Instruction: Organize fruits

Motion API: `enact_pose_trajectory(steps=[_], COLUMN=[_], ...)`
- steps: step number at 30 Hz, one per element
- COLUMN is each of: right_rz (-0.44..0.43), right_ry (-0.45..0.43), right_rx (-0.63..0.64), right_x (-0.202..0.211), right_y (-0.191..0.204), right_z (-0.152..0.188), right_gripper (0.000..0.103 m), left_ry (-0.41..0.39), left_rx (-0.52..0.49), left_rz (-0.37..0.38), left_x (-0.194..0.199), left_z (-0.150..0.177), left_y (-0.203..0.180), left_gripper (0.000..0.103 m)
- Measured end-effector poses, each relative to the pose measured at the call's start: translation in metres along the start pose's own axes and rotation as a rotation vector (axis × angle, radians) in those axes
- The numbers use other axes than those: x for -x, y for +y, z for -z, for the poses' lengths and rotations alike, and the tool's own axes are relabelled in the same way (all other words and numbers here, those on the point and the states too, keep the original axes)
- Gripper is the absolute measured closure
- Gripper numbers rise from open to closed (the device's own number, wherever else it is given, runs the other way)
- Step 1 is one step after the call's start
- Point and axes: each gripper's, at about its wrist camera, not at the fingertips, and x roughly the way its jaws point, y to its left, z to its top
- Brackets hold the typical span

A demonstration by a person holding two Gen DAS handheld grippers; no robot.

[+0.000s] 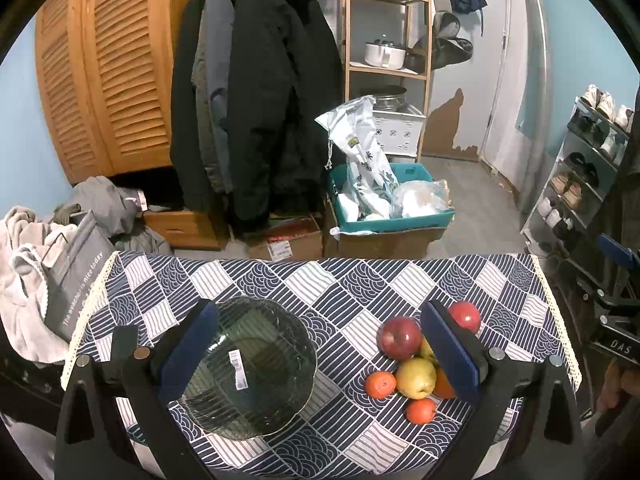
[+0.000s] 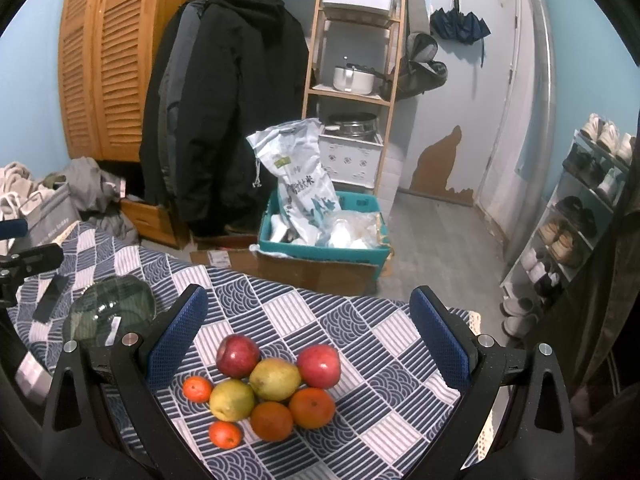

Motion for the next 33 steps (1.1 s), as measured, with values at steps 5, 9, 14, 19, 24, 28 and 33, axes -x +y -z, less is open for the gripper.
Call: enact_pose_trajectory(steps=[5,9,14,19,24,28,33], right_rz=[0.004,0.005,0.010,0.013,0.012,0.014,0.026], right_ry=[0.005,0.007,0.027,0.032,0.034,0.035,0.052], right_rx=[-0.007,-0.005,0.003,0.005,0.007,0.007,0.016], right_x=[-0.001,-0.001,-0.003,-0.003,-0.003,-0.003,-0.008], right_y=[-0.005,-0.006,-0.009,-0.010,-0.011,-0.011,-0.010], right_z=[-0.001,-0.001,0.001,-0.001,0.000,0.000,0.002], right_gripper=[0.004,0.004,0.004,0.004,0.004,0.004,0.004], left_ry=[0.009,0.011,0.043,0.057,0.074,0.083,0.114], left_rx=[-0.004,-0.007,-0.013,-0.027,-0.033,-0.037,-0.039], left_rz=[0.002,0.005,0.019,0.020,0.024,0.026,0.044], left_x=[0.001,0.001,-0.010,-0.014,-0.017,-0.019,-0.028], left_z=[0.003,0.008,0.010,0.011,0.011,0.011,0.014], left_y=[-0.003,-0.005,-0.007,-0.010,-0.009,-0.010,-0.012], left_gripper=[0.001,0.001,0.001,0.001,0.001,0.001,0.001])
